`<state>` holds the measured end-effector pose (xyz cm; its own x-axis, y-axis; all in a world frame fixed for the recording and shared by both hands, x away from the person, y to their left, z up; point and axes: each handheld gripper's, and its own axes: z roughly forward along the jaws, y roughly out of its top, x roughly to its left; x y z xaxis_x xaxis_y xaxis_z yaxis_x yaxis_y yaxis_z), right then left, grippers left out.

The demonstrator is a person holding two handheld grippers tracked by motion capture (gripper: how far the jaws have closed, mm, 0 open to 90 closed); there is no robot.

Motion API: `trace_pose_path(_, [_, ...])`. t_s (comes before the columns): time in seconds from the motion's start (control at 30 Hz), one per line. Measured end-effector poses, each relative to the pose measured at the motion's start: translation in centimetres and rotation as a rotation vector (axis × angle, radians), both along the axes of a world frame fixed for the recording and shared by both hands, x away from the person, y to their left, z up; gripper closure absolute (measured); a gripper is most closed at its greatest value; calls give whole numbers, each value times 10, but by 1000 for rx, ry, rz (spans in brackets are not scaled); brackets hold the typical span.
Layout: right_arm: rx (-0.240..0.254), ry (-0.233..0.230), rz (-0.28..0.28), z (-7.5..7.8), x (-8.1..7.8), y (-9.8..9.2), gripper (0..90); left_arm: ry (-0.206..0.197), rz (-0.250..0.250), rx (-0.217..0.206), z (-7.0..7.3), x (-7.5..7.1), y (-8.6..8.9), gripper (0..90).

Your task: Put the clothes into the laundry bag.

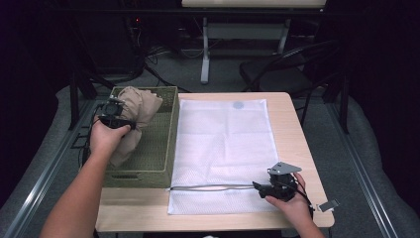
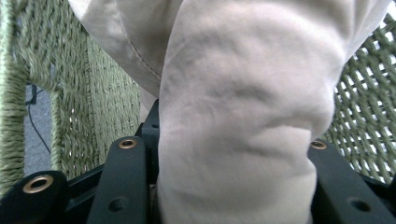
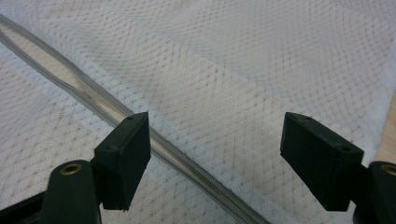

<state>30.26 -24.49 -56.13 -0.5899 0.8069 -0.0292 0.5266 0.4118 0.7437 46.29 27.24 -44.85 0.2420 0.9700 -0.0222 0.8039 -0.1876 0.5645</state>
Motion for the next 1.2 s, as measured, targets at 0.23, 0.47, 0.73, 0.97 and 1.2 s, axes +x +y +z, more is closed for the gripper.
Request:
trace_pose_path(0.23, [-7, -11, 7, 0, 0, 0, 253, -16, -14, -6, 10, -1, 0, 549])
trace_pose_path(0.47, [-16, -21, 9, 1, -2, 2, 264, -37, -29, 6, 23, -3, -1, 549])
trace_pose_path(0.73, [12, -12, 41, 3, -3, 2, 368, -49, -68, 41, 37, -3, -4, 549])
trace_pose_path(0.97, [33, -10, 54, 5, -4, 4, 392, -52, -105, 65, 46, -4, -8, 549])
trace_pose_path(1.2, [32, -11, 55, 4, -5, 5, 417, -68, -138, 71, 54, -7, -13, 549])
